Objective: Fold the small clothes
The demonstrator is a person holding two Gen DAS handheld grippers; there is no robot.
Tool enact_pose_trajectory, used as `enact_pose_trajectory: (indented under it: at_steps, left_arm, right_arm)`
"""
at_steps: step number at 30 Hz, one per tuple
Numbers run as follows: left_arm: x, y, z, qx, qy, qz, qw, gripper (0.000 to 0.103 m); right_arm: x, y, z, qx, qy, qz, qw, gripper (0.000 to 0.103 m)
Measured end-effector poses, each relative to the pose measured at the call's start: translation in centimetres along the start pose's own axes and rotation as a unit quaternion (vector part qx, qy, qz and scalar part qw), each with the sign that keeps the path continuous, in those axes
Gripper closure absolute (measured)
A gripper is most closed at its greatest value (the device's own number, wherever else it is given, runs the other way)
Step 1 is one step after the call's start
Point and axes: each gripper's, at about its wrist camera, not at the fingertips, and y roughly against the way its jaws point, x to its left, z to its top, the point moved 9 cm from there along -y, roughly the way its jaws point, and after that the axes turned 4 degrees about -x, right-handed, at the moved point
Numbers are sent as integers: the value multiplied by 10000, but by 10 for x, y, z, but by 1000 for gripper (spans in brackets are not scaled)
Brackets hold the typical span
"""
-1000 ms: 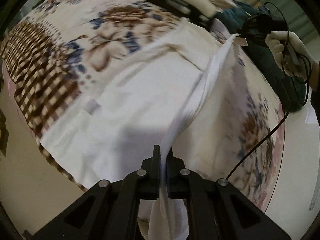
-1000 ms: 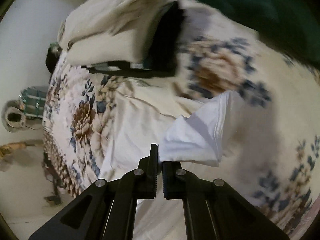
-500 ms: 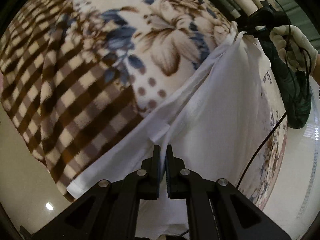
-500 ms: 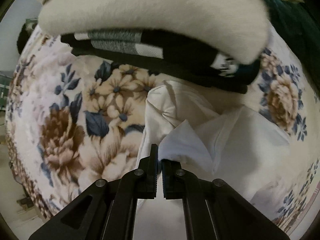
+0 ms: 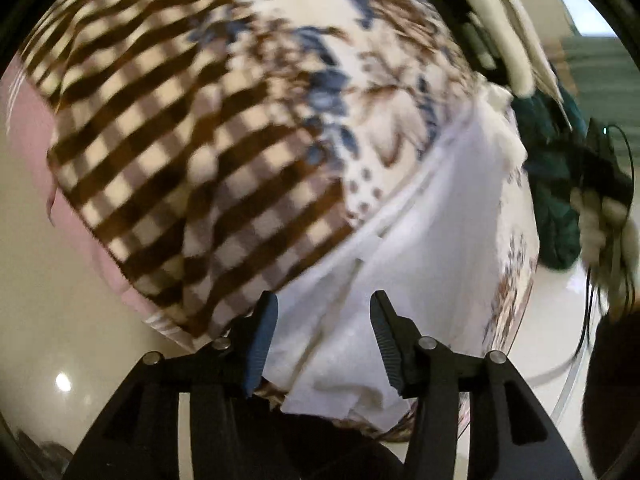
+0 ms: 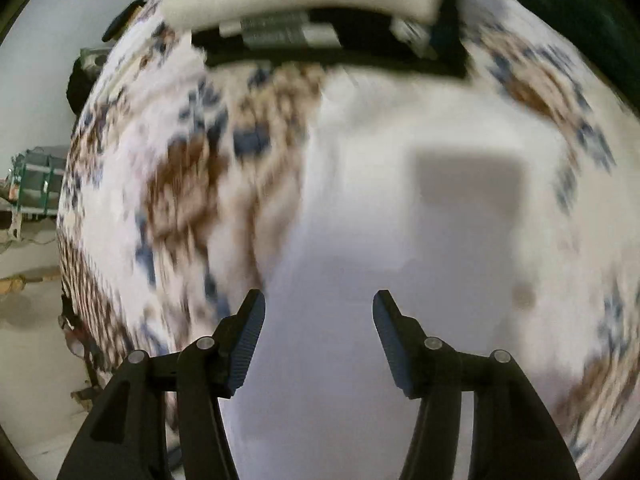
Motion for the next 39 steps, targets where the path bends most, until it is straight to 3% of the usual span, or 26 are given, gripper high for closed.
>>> enact_pose_trajectory:
  at_steps: [6,9,17,19,20,21,24,26,27,34,39]
  left_arm:
    - [-26,-35,-23,566,-636,252,9960,56]
    - [-28,-57,-43,878,-811,450,9918,56]
    - [-41,-64,-69,1030,-1146,429,9871,59]
    - [-41,-62,-71,1030,-1241,365,9862,59]
    - [-38,-62,-71,1035,-1300,361,9854,63]
    - [-37,-60,-71,1019,-1360,361,9848,78]
    - [-32,-50,-69,998,-1627,304,9811,99]
    - [-37,-39,-63,885,-1833,214,9788,100]
    - [-38,-34,-60,864,-1924,185,9773,101]
    - [-36,4,-41,781,-2275,59,9706,101]
    - [-14,-5,-31,898,-2418,264,9658,101]
  right_arm:
    - [-27,3,-148,393,-514,-48,9979,45]
    - [-36,-11,-231,655,-1096,192,9916,45]
    - [-49,-32,-362,621,-2173,428,9732,45]
    - [-45,-38,-380,626,-2324,583,9688,45]
    - [-43,-41,-390,641,-2392,621,9669,46]
    - [-40,-46,-397,646,-2451,607,9654,46]
    - [-31,-51,-408,524,-2629,572,9617,56]
    - [-26,-53,-411,401,-2727,527,9598,87]
    - [-23,-54,-412,343,-2809,490,9579,91]
    - [1,-38,-410,-80,-3061,151,9518,99]
    - [25,-43,-409,-105,-3029,30,9529,100]
